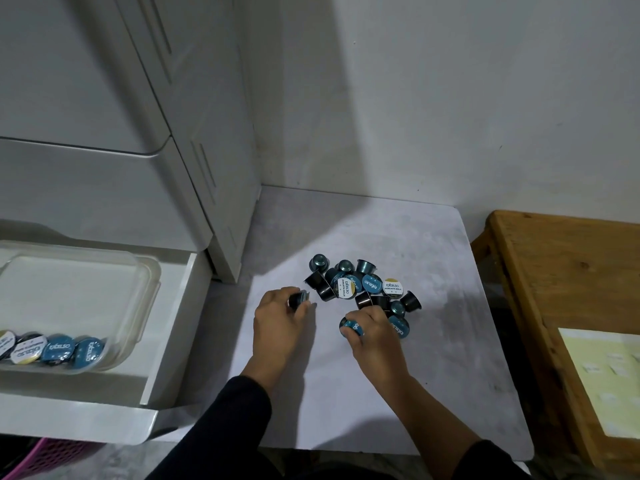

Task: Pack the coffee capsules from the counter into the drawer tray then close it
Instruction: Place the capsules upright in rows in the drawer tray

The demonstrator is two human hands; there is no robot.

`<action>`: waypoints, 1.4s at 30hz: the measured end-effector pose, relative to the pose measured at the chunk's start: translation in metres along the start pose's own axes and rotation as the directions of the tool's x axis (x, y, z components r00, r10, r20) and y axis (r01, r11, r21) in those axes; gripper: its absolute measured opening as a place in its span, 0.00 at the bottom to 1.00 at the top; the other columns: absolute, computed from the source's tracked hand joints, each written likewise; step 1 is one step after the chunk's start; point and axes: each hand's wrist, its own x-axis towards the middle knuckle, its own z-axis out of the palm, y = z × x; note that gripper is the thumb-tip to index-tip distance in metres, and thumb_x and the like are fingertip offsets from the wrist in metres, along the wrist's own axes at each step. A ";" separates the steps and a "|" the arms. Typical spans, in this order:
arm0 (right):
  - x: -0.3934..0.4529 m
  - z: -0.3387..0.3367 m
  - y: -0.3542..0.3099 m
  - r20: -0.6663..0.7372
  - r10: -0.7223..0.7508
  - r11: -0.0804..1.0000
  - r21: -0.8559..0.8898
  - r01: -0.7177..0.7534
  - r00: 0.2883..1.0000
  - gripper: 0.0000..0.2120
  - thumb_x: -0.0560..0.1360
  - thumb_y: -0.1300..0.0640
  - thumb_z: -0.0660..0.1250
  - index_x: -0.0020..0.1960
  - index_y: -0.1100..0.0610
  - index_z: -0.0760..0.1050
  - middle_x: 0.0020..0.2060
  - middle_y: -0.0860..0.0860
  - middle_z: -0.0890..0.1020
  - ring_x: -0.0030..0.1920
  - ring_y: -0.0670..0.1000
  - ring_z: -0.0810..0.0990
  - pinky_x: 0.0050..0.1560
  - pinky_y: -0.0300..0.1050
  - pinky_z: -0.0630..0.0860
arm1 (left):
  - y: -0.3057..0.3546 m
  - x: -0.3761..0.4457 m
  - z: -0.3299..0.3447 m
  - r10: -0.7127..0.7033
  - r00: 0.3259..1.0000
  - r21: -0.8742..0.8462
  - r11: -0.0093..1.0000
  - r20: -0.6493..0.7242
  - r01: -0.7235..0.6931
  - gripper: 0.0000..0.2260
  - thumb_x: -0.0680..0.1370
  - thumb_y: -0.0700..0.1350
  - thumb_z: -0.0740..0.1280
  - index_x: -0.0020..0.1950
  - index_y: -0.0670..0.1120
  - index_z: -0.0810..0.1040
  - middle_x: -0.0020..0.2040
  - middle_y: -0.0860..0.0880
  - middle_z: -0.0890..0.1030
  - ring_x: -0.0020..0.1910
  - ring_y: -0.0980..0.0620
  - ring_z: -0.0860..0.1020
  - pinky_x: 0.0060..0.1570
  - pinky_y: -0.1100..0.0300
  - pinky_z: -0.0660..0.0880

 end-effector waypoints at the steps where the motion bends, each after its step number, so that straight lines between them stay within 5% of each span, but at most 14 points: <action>1: 0.001 -0.001 -0.002 0.012 0.029 0.999 0.019 -0.029 1.000 0.07 0.73 0.62 0.66 0.51 0.60 0.78 0.51 0.54 0.75 0.47 0.51 0.76 0.48 0.43 0.75 | -0.001 0.001 0.000 -0.010 1.000 -0.020 1.000 -0.005 0.010 0.10 0.72 0.46 0.68 0.52 0.49 0.81 0.51 0.48 0.80 0.46 0.54 0.75 0.48 0.69 0.65; 6: 0.005 -0.002 -0.006 0.035 0.085 0.994 0.065 -0.087 0.996 0.08 0.72 0.66 0.64 0.46 0.60 0.81 0.47 0.55 0.78 0.42 0.47 0.73 0.40 0.27 0.66 | -0.001 0.001 -0.002 -0.113 0.994 -0.156 0.982 -0.009 0.110 0.07 0.74 0.41 0.66 0.49 0.49 0.83 0.49 0.50 0.82 0.45 0.55 0.78 0.48 0.71 0.67; 11: 0.005 -0.003 -0.009 -0.005 0.106 0.983 0.153 -0.104 0.994 0.09 0.71 0.71 0.64 0.42 0.63 0.82 0.43 0.58 0.82 0.41 0.47 0.75 0.39 0.22 0.67 | 0.011 -0.005 -0.011 -0.193 0.981 -0.327 0.927 0.012 0.186 0.08 0.75 0.41 0.66 0.44 0.52 0.82 0.38 0.58 0.80 0.39 0.62 0.77 0.44 0.71 0.70; 14: 0.008 -0.008 -0.012 -0.050 0.104 0.969 0.231 -0.089 0.993 0.08 0.70 0.71 0.66 0.43 0.63 0.83 0.42 0.58 0.83 0.42 0.51 0.79 0.42 0.26 0.70 | 0.019 -0.007 -0.017 -0.180 0.984 -0.413 0.895 0.012 0.169 0.11 0.74 0.41 0.66 0.41 0.58 0.80 0.37 0.61 0.80 0.40 0.61 0.78 0.41 0.75 0.71; 18: 0.021 -0.026 -0.032 -0.040 0.212 0.888 0.425 -0.176 0.976 0.09 0.72 0.69 0.66 0.44 0.60 0.82 0.41 0.55 0.83 0.42 0.53 0.81 0.42 0.31 0.76 | 0.026 -0.003 -0.027 -0.144 0.989 -0.511 0.848 0.031 0.140 0.14 0.74 0.41 0.67 0.38 0.61 0.81 0.43 0.57 0.84 0.46 0.53 0.82 0.54 0.55 0.78; 20: 0.028 -0.038 -0.049 -0.009 0.251 0.822 0.530 -0.209 0.968 0.12 0.73 0.69 0.65 0.41 0.55 0.82 0.38 0.54 0.82 0.40 0.55 0.80 0.43 0.45 0.80 | 0.035 -0.002 -0.036 -0.126 0.991 -0.555 0.822 0.039 0.126 0.14 0.74 0.39 0.67 0.39 0.59 0.82 0.43 0.56 0.84 0.47 0.52 0.83 0.55 0.51 0.78; 22: 0.032 -0.053 -0.067 -0.011 0.251 0.804 0.559 -0.201 0.968 0.16 0.73 0.68 0.65 0.37 0.49 0.80 0.36 0.54 0.82 0.36 0.54 0.79 0.36 0.45 0.75 | 0.044 -0.001 -0.048 -0.103 0.994 -0.585 0.804 0.042 0.108 0.13 0.75 0.38 0.66 0.41 0.57 0.83 0.43 0.54 0.85 0.46 0.50 0.83 0.55 0.49 0.78; 27: 0.031 -0.080 -0.113 0.013 0.195 0.775 0.612 -0.162 0.981 0.10 0.72 0.67 0.65 0.42 0.56 0.83 0.39 0.54 0.84 0.36 0.50 0.80 0.39 0.42 0.76 | 0.057 -0.005 -0.098 -0.014 0.999 -0.592 0.805 0.039 0.034 0.10 0.76 0.39 0.65 0.47 0.52 0.83 0.43 0.52 0.85 0.42 0.58 0.83 0.54 0.58 0.78; 32: 0.028 -0.080 -0.160 0.077 0.084 0.798 0.592 -0.114 0.993 0.11 0.73 0.65 0.66 0.42 0.52 0.82 0.37 0.48 0.83 0.36 0.46 0.79 0.39 0.35 0.74 | 0.049 -0.009 -0.159 0.072 0.997 -0.527 0.849 0.026 -0.048 0.12 0.76 0.39 0.66 0.43 0.56 0.82 0.36 0.58 0.84 0.35 0.62 0.81 0.43 0.68 0.76; 36: 0.025 -0.059 -0.199 0.126 -0.006 0.806 0.588 -0.070 0.992 0.11 0.73 0.65 0.66 0.41 0.51 0.82 0.35 0.45 0.83 0.33 0.43 0.79 0.34 0.28 0.73 | 0.027 -0.011 -0.210 0.070 0.997 -0.484 0.874 0.025 -0.049 0.11 0.75 0.39 0.66 0.45 0.54 0.84 0.43 0.52 0.86 0.43 0.55 0.83 0.49 0.61 0.79; 42: 0.016 -0.005 -0.266 0.222 -0.092 0.784 0.617 -0.067 0.971 0.11 0.73 0.68 0.65 0.41 0.54 0.82 0.35 0.47 0.83 0.30 0.39 0.78 0.34 0.26 0.73 | -0.034 0.015 -0.290 0.105 0.990 -0.369 0.927 0.091 -0.064 0.11 0.76 0.38 0.66 0.46 0.53 0.84 0.43 0.53 0.86 0.44 0.57 0.83 0.48 0.66 0.79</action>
